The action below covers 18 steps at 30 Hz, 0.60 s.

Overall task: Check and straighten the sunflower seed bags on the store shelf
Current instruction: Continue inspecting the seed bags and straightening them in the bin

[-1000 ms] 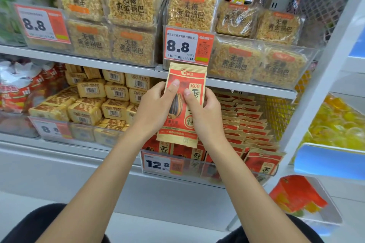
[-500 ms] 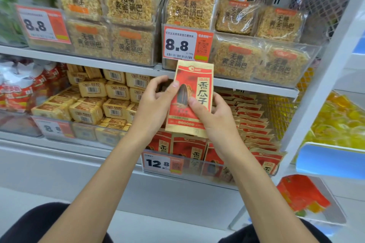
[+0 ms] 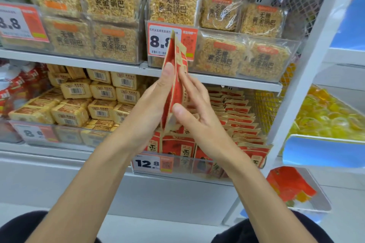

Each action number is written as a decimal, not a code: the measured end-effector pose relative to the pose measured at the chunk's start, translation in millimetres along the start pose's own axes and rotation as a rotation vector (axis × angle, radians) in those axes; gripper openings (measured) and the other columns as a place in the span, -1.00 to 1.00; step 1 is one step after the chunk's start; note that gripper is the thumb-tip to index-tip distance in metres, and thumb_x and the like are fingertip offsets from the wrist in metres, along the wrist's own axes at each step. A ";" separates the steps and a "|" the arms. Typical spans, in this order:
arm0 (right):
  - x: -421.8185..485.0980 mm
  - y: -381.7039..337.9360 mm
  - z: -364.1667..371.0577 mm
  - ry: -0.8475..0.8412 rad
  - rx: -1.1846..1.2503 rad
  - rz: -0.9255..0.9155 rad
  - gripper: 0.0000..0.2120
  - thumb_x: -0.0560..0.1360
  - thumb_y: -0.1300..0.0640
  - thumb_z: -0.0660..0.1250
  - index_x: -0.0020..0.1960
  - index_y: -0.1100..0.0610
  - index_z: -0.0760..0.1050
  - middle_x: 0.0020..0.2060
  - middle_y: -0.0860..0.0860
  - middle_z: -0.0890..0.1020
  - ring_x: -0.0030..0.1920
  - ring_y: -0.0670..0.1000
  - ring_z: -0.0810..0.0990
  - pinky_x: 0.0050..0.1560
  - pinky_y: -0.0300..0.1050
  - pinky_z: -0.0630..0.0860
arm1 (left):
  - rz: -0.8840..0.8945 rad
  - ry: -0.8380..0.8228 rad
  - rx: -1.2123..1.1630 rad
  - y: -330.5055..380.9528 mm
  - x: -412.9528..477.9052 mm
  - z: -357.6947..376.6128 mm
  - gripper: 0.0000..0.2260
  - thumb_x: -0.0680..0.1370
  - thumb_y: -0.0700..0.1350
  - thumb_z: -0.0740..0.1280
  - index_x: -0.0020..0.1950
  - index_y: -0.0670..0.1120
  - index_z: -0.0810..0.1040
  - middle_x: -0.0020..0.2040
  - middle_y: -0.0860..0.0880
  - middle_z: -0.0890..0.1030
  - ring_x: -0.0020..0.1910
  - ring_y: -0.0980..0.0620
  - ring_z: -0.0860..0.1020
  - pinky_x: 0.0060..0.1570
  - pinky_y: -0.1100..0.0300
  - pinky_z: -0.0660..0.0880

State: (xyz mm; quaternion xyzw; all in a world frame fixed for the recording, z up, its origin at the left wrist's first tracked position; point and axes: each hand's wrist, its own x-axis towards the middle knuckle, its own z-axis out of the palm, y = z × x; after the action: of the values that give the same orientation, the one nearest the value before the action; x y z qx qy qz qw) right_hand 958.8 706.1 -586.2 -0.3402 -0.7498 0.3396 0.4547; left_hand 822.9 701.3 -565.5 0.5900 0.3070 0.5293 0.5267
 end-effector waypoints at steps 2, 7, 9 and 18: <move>0.8 -0.5 -2.6 -0.010 -0.020 -0.011 -0.32 0.53 -0.13 0.35 0.54 -0.28 0.08 0.53 -0.24 0.03 0.49 -0.36 0.02 0.40 -0.40 0.18 | -0.029 0.019 -0.070 0.1 -0.1 0.1 -0.55 0.53 0.25 0.15 0.29 0.06 0.53 0.17 -0.05 0.67 0.15 0.02 0.63 0.21 -0.08 0.55; 3.5 3.1 -2.3 0.091 -0.022 0.006 -0.24 0.47 0.00 0.47 0.50 -0.26 0.10 0.45 -0.22 0.28 0.42 -0.26 0.30 0.40 -0.15 0.35 | -0.151 0.192 -0.298 -8.3 6.4 -5.4 -0.62 0.69 0.07 0.06 0.35 -0.09 0.49 0.11 -0.10 0.69 0.10 -0.04 0.67 0.03 0.04 0.62; 5.7 7.2 -0.6 0.150 0.083 0.055 -0.27 0.47 0.02 0.46 0.49 -0.20 0.14 0.37 -0.16 0.44 0.33 -0.19 0.46 0.34 -0.02 0.46 | -0.230 0.273 -0.331 -11.8 8.1 -7.6 -0.61 0.70 0.07 0.05 0.27 -0.11 0.55 0.03 -0.13 0.72 0.01 -0.06 0.70 -0.06 0.03 0.65; 10.7 10.5 2.8 0.207 0.303 0.136 -0.56 0.60 0.08 0.27 0.46 0.00 0.32 0.20 -0.09 0.62 0.16 -0.15 0.62 0.10 -0.21 0.58 | -0.128 0.282 -0.063 -24.8 11.8 -11.7 -0.60 0.67 0.15 0.02 0.20 0.03 0.58 0.02 -0.02 0.73 0.04 0.03 0.69 0.11 0.01 0.58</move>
State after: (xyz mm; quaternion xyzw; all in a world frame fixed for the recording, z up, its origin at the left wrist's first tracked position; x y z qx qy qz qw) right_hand 954.6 719.9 -591.0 -0.3511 -0.6145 0.4415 0.5515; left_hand 819.6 722.0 -586.8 0.4720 0.3984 0.5817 0.5293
